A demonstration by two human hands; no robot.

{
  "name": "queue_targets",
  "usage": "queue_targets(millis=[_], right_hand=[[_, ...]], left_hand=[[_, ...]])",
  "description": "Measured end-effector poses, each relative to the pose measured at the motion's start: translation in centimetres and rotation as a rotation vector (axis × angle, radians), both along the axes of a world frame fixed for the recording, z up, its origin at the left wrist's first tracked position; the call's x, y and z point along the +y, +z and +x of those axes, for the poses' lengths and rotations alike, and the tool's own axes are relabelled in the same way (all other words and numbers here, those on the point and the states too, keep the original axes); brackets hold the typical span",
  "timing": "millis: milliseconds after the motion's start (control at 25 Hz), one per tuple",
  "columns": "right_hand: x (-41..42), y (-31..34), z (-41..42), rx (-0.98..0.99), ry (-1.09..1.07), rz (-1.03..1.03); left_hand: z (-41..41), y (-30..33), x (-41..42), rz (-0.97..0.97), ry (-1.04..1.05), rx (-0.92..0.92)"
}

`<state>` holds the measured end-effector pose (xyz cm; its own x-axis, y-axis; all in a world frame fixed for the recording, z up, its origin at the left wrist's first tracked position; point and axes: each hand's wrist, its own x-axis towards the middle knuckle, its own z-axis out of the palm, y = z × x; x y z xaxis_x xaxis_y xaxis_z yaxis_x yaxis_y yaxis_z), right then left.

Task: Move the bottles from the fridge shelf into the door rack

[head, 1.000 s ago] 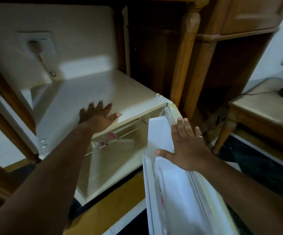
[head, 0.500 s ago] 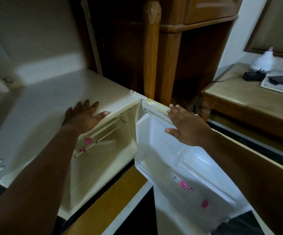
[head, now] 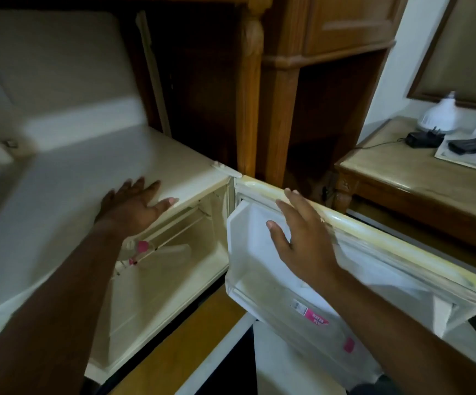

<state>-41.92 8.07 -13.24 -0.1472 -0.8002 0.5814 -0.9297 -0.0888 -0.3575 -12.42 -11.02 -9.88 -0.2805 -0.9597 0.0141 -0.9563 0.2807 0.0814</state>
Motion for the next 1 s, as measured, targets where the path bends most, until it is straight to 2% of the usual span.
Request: queue_targets(millis=[40, 80, 200, 280, 400, 520, 600, 760, 880, 960, 1000], right_hand=[[1.3, -2.1, 1.4, -0.045, 0.078, -0.018], [2.5, -4.8, 2.4, -0.017, 0.12, 0.088], [3.7, -12.3, 0.1, 0.102, 0.095, 0.703], [4.4, -15.1, -3.1, 0.125, -0.045, 0.918], [5.6, -17.2, -5.1, 0.2, -0.187, 0.971], [6.4, -17.1, -5.9, 0.293, -0.408, 1.154], [7.1, -17.7, -7.9, 0.285, -0.415, 1.221], [8.7, -18.7, -9.9, -0.045, -0.393, 1.12], [8.4, -18.3, -9.4, -0.428, -0.36, 0.964], [7.9, -17.2, -7.7, -0.784, -0.347, 0.717], [7.5, -16.7, -6.4, -0.893, -0.339, 0.543]], left_hand=[[0.0, 0.0, -0.2, 0.008, -0.006, 0.001], [0.1, -0.1, -0.4, 0.015, -0.01, -0.004], [0.2, -0.2, -1.1, -0.005, -0.026, -0.02], [0.4, -0.4, -1.4, -0.024, -0.038, -0.023], [0.3, -0.6, -1.5, -0.031, -0.044, -0.026], [0.3, -0.4, -1.3, -0.021, -0.028, -0.017], [0.2, -0.4, -1.1, -0.019, -0.024, -0.013], [0.2, -0.3, -1.1, -0.005, -0.02, -0.025], [0.0, -0.2, -1.2, -0.008, -0.025, -0.052], [0.0, -0.1, -1.2, -0.008, -0.016, -0.055], [0.0, -0.1, -1.0, -0.012, -0.01, -0.051]])
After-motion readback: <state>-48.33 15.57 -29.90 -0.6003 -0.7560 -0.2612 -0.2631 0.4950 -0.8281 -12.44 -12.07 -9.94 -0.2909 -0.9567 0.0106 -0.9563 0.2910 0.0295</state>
